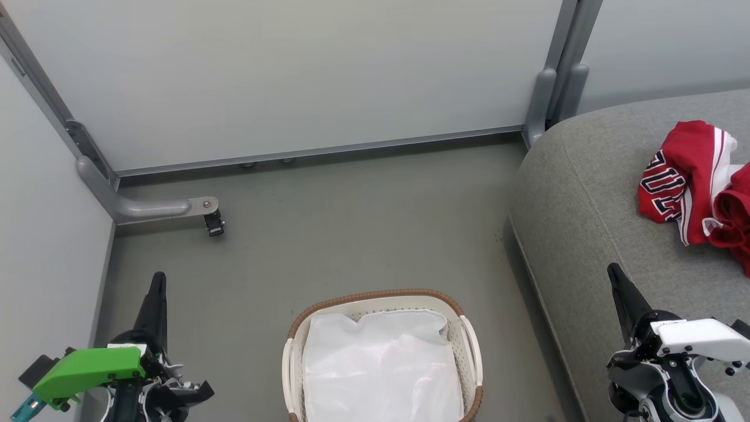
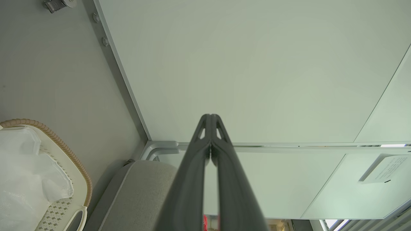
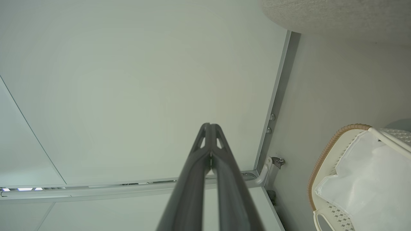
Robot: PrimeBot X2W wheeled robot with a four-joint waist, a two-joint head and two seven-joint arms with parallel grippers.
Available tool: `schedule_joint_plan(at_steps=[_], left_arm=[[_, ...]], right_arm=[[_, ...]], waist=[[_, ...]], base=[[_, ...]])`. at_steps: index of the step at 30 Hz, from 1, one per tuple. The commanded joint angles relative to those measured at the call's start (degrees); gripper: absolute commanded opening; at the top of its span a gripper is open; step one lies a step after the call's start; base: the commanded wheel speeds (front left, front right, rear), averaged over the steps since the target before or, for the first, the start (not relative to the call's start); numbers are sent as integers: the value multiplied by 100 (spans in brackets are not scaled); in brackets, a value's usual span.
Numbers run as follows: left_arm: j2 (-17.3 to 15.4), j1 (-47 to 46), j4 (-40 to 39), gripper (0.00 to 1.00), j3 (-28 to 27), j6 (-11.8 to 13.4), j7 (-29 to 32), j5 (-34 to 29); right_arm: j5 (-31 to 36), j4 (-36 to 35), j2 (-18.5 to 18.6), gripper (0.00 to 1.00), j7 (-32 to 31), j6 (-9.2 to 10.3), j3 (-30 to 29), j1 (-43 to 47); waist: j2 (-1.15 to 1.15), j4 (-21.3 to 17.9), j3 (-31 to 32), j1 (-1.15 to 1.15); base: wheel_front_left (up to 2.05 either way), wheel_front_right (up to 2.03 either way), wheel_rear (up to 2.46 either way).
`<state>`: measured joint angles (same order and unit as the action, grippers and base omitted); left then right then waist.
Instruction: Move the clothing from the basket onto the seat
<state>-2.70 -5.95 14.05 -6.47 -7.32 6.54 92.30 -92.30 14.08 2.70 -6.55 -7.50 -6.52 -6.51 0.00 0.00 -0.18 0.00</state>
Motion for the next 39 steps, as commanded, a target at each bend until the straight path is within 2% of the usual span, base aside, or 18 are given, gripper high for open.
schedule_joint_plan(at_steps=[1, 39], left_arm=[[-33, -56, -6, 0, -17, -31, 22, 18], [-32, -56, -8, 0, -15, -31, 21, 19]], right_arm=[[-20, -22, 34, 0, -18, 2, -16, 63], [-21, -21, 34, 0, -17, 2, -14, 63]], waist=[[0, 0, 0, 0], [0, 0, 0, 0]], base=[[0, 0, 0], [0, 0, 0]])
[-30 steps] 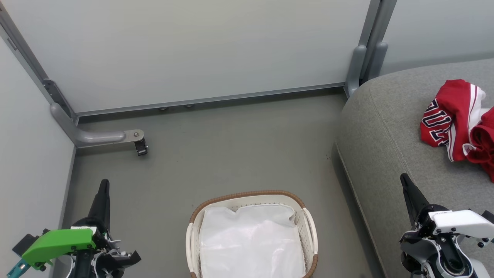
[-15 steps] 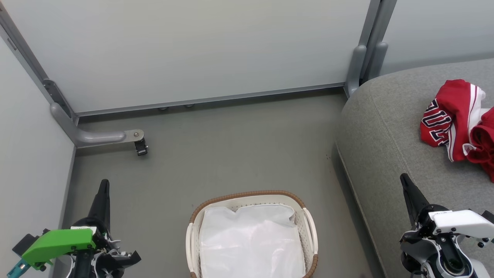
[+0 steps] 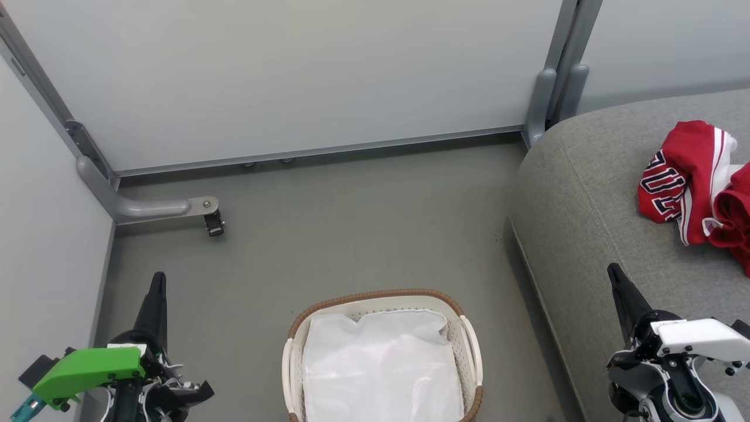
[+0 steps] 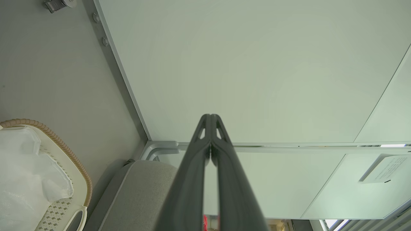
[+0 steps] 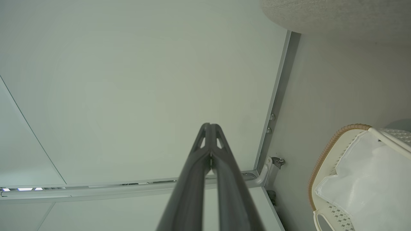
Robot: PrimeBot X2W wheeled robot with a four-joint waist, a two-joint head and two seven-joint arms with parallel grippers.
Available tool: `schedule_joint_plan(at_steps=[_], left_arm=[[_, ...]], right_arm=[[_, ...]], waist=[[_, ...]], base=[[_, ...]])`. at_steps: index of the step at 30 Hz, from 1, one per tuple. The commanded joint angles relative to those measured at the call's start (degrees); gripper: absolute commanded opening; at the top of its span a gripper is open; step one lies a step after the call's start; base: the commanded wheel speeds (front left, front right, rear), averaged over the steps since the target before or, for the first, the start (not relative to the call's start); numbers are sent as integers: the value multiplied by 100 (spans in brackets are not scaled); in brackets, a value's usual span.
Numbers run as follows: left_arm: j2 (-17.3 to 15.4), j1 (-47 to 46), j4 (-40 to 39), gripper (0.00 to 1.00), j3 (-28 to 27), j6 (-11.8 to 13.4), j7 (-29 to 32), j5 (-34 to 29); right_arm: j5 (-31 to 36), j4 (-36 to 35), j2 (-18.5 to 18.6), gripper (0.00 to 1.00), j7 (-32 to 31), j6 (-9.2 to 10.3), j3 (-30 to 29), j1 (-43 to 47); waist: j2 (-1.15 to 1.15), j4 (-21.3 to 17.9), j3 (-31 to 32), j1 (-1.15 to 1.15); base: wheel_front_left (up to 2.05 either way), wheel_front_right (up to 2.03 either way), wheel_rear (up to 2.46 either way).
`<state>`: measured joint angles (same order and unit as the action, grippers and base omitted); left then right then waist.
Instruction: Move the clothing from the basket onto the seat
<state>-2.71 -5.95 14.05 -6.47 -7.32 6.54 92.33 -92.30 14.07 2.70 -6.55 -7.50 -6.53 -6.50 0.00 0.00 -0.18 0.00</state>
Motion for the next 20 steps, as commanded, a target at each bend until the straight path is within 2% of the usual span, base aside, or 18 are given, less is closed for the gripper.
schedule_joint_plan(at_steps=[1, 20], left_arm=[[-31, -56, -8, 0, -15, -31, 21, 16], [-31, -56, -9, 0, -15, -31, 20, 17]], right_arm=[[-21, -20, 34, 0, -17, 2, -13, 62], [-22, -20, 34, 0, -16, 2, -13, 62]], waist=[[0, 0, 0, 0], [0, 0, 0, 0]], base=[[0, 0, 0], [0, 0, 0]])
